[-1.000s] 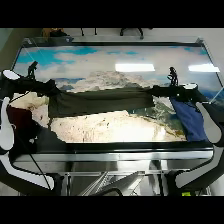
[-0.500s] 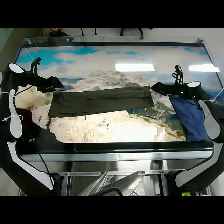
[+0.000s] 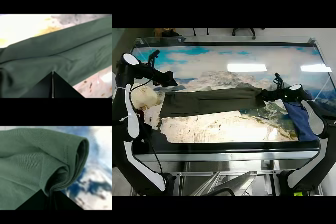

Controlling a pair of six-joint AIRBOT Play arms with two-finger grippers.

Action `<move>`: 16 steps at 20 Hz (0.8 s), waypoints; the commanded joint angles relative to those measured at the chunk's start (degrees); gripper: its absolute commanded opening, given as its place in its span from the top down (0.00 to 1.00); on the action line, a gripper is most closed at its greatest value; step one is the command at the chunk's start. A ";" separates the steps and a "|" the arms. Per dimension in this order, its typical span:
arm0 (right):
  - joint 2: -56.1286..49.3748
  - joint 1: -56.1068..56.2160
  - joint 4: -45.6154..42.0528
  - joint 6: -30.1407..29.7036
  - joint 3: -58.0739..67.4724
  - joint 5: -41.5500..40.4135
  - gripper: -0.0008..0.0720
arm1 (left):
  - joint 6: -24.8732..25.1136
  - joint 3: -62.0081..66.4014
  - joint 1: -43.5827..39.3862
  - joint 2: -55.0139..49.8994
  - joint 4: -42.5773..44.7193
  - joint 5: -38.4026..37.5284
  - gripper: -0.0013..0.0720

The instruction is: Fold the shirts.

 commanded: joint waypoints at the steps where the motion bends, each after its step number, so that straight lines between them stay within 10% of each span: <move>1: 0.17 0.72 1.51 -1.16 1.81 1.62 0.96 | -0.35 0.35 -5.53 -0.02 0.04 1.81 0.95; 16: 21.94 -8.17 1.25 9.81 16.22 30.95 0.96 | -5.29 0.39 -42.73 -16.92 -11.13 32.96 0.95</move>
